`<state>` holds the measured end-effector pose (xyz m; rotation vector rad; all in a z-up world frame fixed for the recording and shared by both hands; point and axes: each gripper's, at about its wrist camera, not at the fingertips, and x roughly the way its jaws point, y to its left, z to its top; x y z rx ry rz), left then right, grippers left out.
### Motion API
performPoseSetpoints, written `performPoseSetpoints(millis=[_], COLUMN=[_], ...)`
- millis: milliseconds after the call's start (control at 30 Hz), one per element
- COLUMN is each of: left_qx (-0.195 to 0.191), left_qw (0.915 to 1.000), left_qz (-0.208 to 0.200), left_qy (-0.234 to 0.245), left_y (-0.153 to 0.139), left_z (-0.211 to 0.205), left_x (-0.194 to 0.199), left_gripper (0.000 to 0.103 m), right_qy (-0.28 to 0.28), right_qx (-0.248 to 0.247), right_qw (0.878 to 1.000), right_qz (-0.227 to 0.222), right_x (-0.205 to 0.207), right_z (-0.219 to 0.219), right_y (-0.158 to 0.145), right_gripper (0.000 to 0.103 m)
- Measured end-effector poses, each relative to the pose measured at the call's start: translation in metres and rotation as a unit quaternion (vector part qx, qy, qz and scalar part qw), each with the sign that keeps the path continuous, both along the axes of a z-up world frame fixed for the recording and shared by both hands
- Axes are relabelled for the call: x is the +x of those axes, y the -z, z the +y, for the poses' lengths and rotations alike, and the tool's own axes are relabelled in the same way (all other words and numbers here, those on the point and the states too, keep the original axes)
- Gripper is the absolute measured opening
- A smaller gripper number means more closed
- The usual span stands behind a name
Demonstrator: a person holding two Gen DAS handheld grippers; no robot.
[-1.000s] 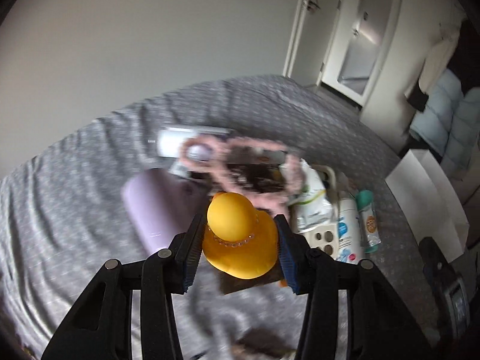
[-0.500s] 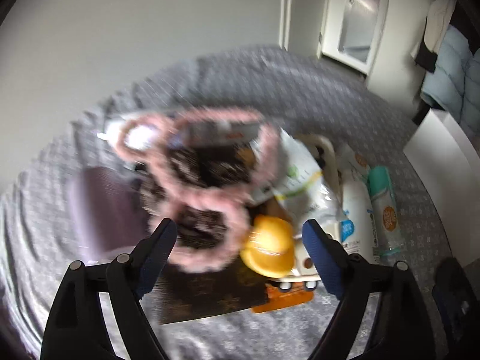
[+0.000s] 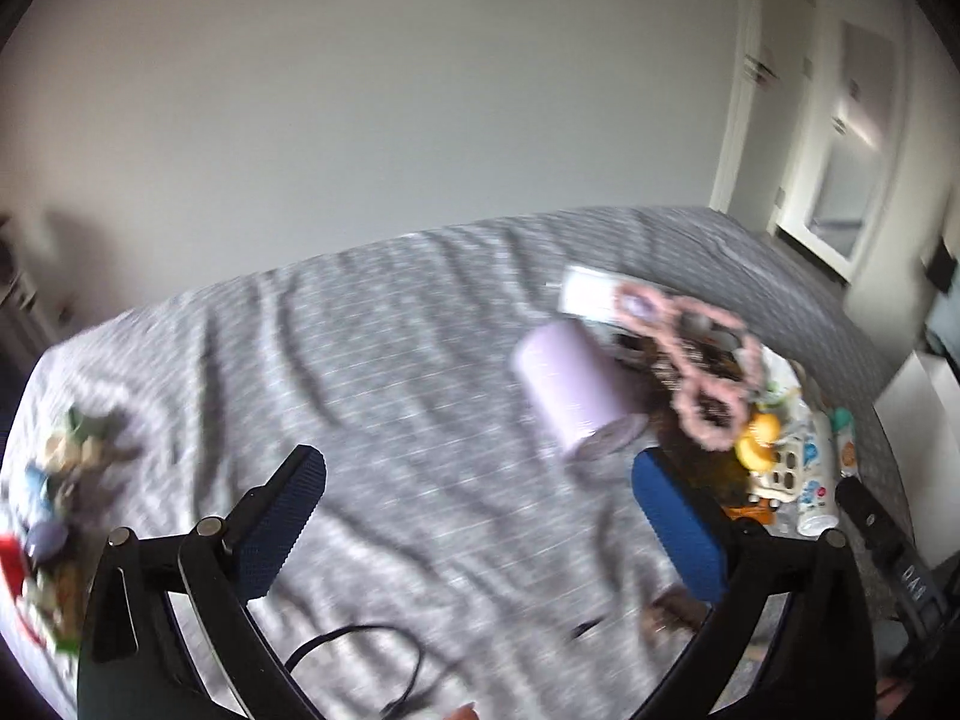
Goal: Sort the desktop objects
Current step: 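Move the right tool back over the pile to the yellow binder clip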
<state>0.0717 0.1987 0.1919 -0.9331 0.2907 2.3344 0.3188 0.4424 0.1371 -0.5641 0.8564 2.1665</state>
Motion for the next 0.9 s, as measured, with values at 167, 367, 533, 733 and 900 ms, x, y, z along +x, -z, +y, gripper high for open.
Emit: performPoseSetpoints(millis=[167, 367, 533, 733, 900], left_qx=[0.003, 0.030, 0.060, 0.073, 0.109], left_qw=[0.9922, 0.9631, 0.9304, 0.8920, 0.8703], left_qz=[0.020, 0.016, -0.028, -0.074, -0.133], left_qy=[-0.123, -0.267, -0.361, -0.440, -0.461], left_y=[-0.008, -0.001, 0.025, 0.073, 0.103], left_z=[-0.117, -0.255, -0.339, -0.394, -0.414], left_x=[-0.018, -0.026, -0.041, -0.060, -0.072], left_gripper=[0.103, 0.103, 0.103, 0.103, 0.103], right_qy=[-0.166, -0.286, -0.329, -0.415, -0.486], right_qx=[0.040, 0.125, 0.177, 0.196, 0.108], right_qw=[0.985, 0.949, 0.926, 0.876, 0.858], right_qz=[-0.037, -0.054, -0.045, -0.146, -0.129], right_x=[-0.046, -0.079, -0.100, -0.158, -0.185], right_z=[-0.061, -0.152, -0.215, -0.279, -0.303], right_y=[-0.003, -0.019, -0.036, -0.031, -0.023], right_gripper=[0.103, 0.103, 0.103, 0.103, 0.103])
